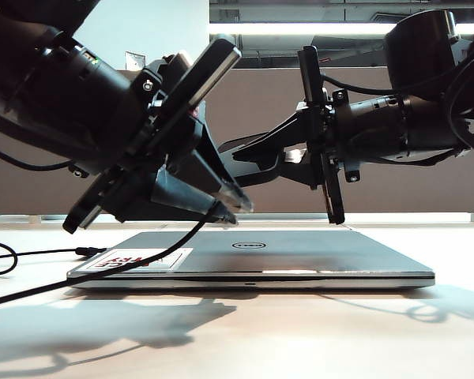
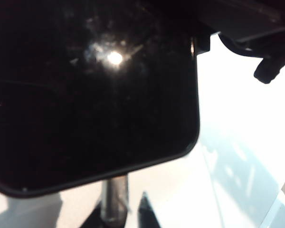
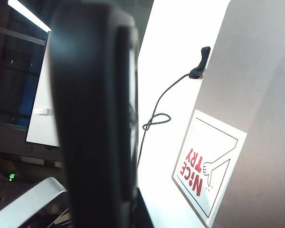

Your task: Pick up the charging cable and the phone, plug the charging cable into the charging port on the phone, and finally place them back on the table.

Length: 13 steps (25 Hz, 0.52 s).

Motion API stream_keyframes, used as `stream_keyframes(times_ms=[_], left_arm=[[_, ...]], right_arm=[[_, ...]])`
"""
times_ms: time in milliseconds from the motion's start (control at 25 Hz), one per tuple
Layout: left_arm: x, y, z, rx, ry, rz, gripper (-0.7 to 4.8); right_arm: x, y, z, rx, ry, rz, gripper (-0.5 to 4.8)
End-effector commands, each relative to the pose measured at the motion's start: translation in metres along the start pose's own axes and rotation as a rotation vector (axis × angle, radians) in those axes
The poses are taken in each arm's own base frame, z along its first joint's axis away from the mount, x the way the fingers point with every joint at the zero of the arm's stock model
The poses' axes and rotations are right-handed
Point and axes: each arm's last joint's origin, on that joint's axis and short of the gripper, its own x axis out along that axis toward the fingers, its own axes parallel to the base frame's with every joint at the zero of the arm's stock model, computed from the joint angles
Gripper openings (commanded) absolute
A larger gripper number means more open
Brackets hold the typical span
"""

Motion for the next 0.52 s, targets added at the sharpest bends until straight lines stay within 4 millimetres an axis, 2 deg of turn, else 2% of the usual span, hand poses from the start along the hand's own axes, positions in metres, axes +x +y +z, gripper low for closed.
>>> stream_keyframes(times_ms=[40,400,480,520], left_arm=[[0.000,-0.002,0.001,0.009,-0.011,-0.012,1.26],[-0.001,-0.003,0.002,0.010,-0.016,-0.016,1.27],[-0.001,-0.003,0.002,0.010,-0.022,-0.021,1.45],[-0.001,-0.004,0.004,0.013,-0.035,-0.031,1.73]], right_arm=[[0.000,0.007,0.004,-0.044,-0.019,0.029,-0.06],[-0.008,0.002,0.011,-0.038,-0.069,0.003,-0.06],[-0.011,0.001,0.013,-0.033,-0.079,-0.002,-0.06],[-0.014,0.000,0.016,-0.030,-0.091,-0.008,-0.06]])
